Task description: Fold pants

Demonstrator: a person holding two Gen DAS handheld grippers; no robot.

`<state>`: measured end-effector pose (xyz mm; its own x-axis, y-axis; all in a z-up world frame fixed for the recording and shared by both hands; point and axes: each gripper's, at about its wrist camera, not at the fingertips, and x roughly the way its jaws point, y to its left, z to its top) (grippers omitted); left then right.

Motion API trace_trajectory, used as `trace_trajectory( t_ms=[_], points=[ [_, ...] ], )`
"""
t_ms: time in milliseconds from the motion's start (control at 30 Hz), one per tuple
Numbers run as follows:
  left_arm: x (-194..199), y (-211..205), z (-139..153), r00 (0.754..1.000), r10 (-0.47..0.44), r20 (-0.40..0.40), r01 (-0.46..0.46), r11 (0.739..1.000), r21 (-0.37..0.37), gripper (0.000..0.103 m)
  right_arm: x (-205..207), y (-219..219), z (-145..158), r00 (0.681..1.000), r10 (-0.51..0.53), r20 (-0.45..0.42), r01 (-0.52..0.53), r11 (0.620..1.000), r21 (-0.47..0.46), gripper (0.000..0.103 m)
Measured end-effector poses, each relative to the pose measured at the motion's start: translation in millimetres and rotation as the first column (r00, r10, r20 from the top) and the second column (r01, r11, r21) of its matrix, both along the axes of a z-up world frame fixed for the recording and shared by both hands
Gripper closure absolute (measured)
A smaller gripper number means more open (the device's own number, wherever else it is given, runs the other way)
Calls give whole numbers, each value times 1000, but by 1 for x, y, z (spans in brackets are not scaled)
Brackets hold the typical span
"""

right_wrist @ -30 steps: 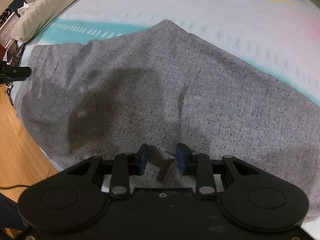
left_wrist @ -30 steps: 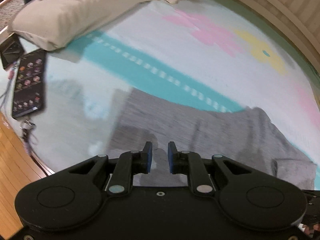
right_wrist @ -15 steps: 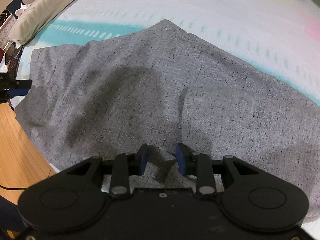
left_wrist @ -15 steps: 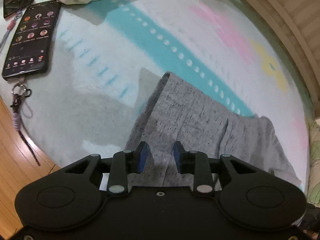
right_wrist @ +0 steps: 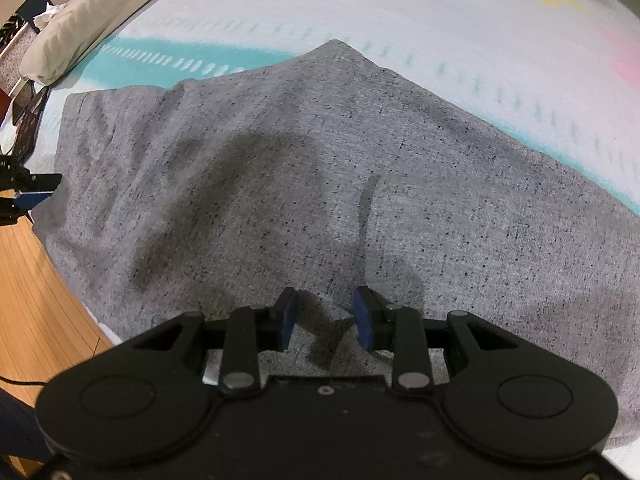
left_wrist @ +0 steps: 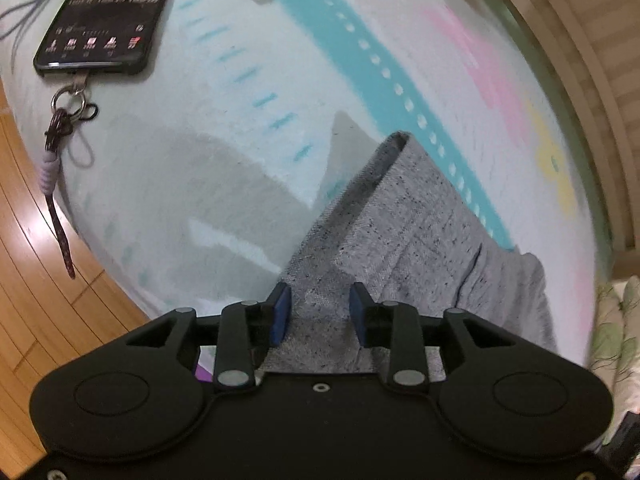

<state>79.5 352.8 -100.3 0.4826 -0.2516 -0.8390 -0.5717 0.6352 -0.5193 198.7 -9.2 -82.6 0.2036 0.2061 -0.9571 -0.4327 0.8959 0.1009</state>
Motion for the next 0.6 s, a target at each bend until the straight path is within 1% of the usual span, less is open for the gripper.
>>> trace_trajectory(
  t_ms=[33, 67, 133, 167, 200, 233, 267, 300, 367, 400, 433, 467, 500, 533, 600],
  points=[
    [-2, 2, 2, 1000, 8, -2, -8, 1000, 2, 61, -1, 0, 0, 1000, 3, 1, -3, 1000, 1, 70],
    [-3, 3, 5, 1000, 28, -2, -28, 999, 22, 61, -1, -1, 1, 1000, 3, 1, -3, 1000, 2, 70],
    [-8, 0, 14, 998, 63, -9, -61, 991, 117, 60, -2, -2, 1, 1000, 1, -1, -1, 1000, 3, 70],
    [-6, -2, 16, 999, 45, -17, -42, 986, 159, 59, -2, -2, 1, 1000, 2, -1, -2, 1000, 2, 70],
    [-3, -5, 13, 999, 13, -36, -6, 986, 169, 59, -2, -2, 0, 1000, 5, -1, -5, 1000, 1, 70],
    [-1, -7, 8, 999, -12, -44, 18, 989, 147, 58, -2, -1, 0, 1000, 4, -1, -4, 1000, 0, 70],
    [-2, -9, 5, 999, -15, -29, 18, 993, 117, 53, -2, -1, 1, 1000, 4, -2, -4, 1000, -1, 69],
    [-2, -9, 3, 1000, -11, -10, 12, 996, 93, 50, -1, 0, 1, 1000, 4, -4, -4, 1000, -2, 68],
    [-2, -7, 0, 1000, 7, 10, -7, 1000, 24, 49, -1, 1, 1, 1000, 7, -3, -7, 1000, -4, 67],
    [-3, -4, -3, 1000, 16, 23, -15, 1000, -19, 47, -2, 1, 1, 1000, 9, -1, -9, 1000, -3, 67],
    [-4, -2, -6, 999, 23, 44, -19, 997, -71, 42, -2, 0, 1, 1000, 11, 1, -11, 1000, -2, 67],
    [-6, -1, -8, 998, 27, 65, -20, 994, -109, 42, -2, 0, 1, 1000, 12, 2, -12, 1000, -2, 67],
    [-5, -2, -10, 997, 23, 76, -13, 993, -120, 42, -2, 0, 1, 1000, 12, 3, -12, 1000, -1, 67],
    [-5, -6, -10, 997, 12, 79, -3, 994, -105, 42, -2, -1, 1, 1000, 11, 2, -11, 1000, 1, 67],
    [-3, -13, -7, 996, -12, 83, 16, 999, -50, 45, -1, -1, 1, 1000, 4, -1, -4, 1000, 4, 66]
  ],
)
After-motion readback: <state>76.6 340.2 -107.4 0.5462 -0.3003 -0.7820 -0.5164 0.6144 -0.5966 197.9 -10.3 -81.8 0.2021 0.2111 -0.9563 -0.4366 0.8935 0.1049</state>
